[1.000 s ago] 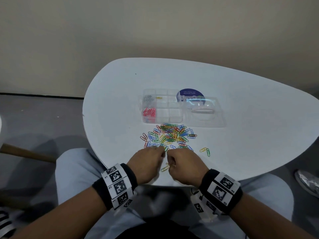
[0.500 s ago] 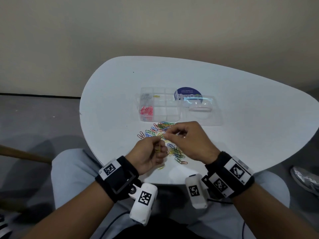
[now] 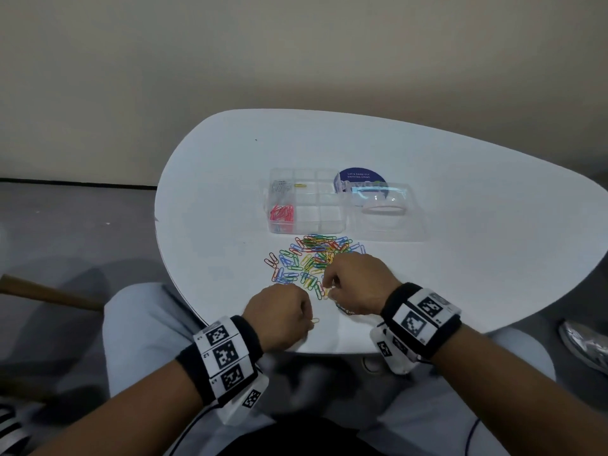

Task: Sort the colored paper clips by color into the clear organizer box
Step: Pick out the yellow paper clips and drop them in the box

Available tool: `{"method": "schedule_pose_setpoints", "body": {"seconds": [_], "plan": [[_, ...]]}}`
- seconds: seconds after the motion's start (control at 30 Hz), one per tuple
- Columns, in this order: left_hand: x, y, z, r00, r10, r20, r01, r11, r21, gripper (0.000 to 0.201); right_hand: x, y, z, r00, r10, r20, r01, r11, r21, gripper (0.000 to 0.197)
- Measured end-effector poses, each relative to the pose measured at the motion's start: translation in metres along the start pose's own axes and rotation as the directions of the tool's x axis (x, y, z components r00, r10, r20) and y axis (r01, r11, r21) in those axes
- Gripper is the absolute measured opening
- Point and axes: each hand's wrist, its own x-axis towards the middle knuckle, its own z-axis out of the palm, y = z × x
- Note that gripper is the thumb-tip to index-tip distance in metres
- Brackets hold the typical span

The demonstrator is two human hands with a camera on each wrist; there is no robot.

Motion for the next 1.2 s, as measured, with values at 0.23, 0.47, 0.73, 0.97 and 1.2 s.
{"method": "schedule_pose_setpoints", "body": {"seconds": [0.23, 0.47, 0.73, 0.97, 1.2], "plan": [[0.007, -0.004, -0.002, 0.995, 0.086, 0.043, -0.087, 0.996, 0.014, 0.02, 0.009, 0.003, -0.005, 0.998, -0.022, 0.066, 0.026, 0.998, -0.052, 0.011], [0.02, 0.004, -0.021, 0.955, -0.15, 0.258, 0.294, 0.33, -0.897, 0.022, 0.013, 0.004, -0.013, 1.0, -0.002, 0.025, -0.002, 0.986, 0.167, 0.014], [0.037, 0.018, -0.024, 0.929, 0.078, 0.361, 0.369, -0.268, -0.89, 0.028, -0.006, -0.007, -0.049, 0.98, -0.002, -0.197, 0.135, 0.736, 0.663, 0.007], [0.048, 0.036, -0.016, 0.936, -0.103, 0.336, 0.346, 0.101, -0.933, 0.041, -0.02, 0.061, -0.051, 0.921, 0.221, -0.322, -0.023, 0.854, 0.52, 0.004], [0.047, 0.026, -0.023, 0.997, 0.057, -0.042, -0.07, 0.867, -0.492, 0.03, -0.034, 0.088, -0.017, 0.947, 0.314, -0.074, -0.272, 0.9, 0.342, 0.004]]}}
